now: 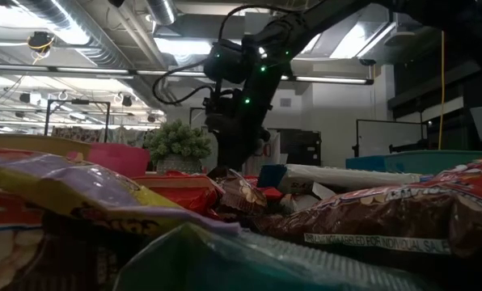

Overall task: Sort candy
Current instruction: Put the white chocolate bar into the orange bin

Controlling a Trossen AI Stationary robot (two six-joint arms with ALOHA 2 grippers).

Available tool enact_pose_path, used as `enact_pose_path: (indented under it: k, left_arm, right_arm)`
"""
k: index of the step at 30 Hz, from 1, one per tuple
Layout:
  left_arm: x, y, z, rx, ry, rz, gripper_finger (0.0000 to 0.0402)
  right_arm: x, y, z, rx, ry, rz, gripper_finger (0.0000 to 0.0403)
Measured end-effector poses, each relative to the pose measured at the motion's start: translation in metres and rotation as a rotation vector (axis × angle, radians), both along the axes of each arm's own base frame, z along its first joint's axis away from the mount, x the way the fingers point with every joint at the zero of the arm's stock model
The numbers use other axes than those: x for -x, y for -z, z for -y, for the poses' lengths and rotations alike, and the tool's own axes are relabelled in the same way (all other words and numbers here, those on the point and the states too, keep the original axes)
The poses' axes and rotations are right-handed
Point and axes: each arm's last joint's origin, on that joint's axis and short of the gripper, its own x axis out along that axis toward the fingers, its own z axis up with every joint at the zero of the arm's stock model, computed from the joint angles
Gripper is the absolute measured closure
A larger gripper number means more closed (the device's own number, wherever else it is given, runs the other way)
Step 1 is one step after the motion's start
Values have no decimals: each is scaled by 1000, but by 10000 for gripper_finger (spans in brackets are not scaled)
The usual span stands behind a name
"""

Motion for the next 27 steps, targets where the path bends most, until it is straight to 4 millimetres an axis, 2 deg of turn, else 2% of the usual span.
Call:
enact_pose_path:
  k: [8, 13, 22, 27]
  left_arm:
    - [-2, 0, -5, -18, -48, 11, 286]
    - [-13, 1, -14, -9, -104, 30, 286]
    - [-51, 19, -34, -25, -212, 51, 286]
    - [-75, 31, -45, 7, -237, 84, 286]
  right_arm:
    - [25, -50, -26, 3, -90, -53, 172]
    - [49, -91, -43, 54, -165, -63, 172]
    - [106, -141, -48, 115, -189, -164, 172]
    - [153, -151, -52, 116, -136, -138, 172]
